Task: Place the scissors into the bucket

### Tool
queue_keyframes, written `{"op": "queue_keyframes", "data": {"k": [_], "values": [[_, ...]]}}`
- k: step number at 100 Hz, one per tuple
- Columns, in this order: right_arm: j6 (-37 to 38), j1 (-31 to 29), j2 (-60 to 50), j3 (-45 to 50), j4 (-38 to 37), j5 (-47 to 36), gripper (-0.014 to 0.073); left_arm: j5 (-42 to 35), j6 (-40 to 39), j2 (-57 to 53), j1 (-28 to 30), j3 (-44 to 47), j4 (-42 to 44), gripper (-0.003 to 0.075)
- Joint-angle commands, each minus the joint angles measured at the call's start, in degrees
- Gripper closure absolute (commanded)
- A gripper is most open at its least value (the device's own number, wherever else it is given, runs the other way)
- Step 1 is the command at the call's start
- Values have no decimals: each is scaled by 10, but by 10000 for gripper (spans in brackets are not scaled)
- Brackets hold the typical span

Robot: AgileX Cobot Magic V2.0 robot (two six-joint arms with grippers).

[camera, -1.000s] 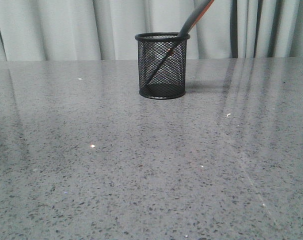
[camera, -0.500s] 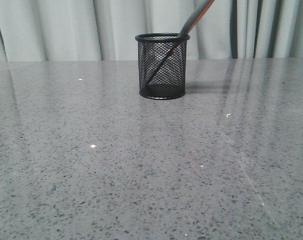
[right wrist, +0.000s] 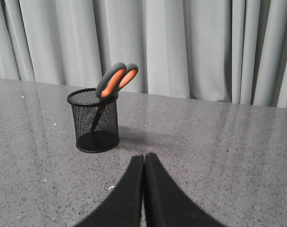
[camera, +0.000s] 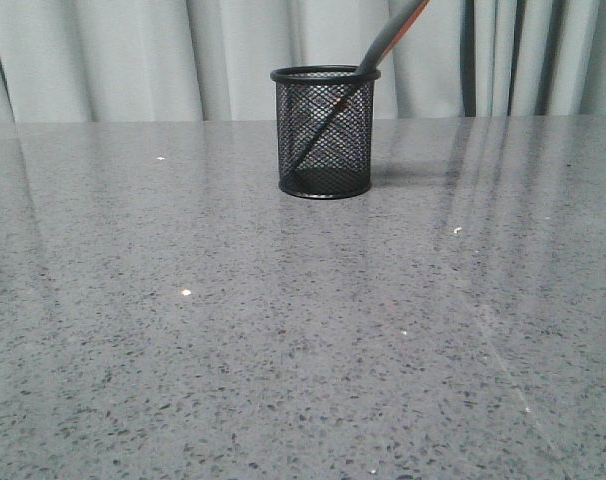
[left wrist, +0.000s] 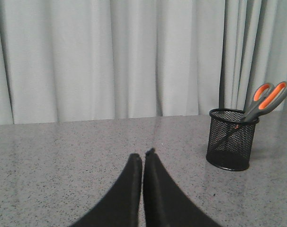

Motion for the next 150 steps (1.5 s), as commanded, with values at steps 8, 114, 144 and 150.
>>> {"op": "queue_keyframes", "data": {"k": [8, 114, 144, 150], "values": [[-2, -3, 5, -14, 6, -38, 638, -36, -6, -13, 2, -15, -13, 740], [-2, -3, 5, -14, 6, -38, 638, -84, -380, -15, 90, 113, 371, 740], [-2, -3, 5, -14, 6, -38, 638, -73, -380, -15, 94, 113, 385, 740], [-2, -3, 5, -14, 6, -38, 638, -73, -380, -15, 94, 113, 385, 740]]}}
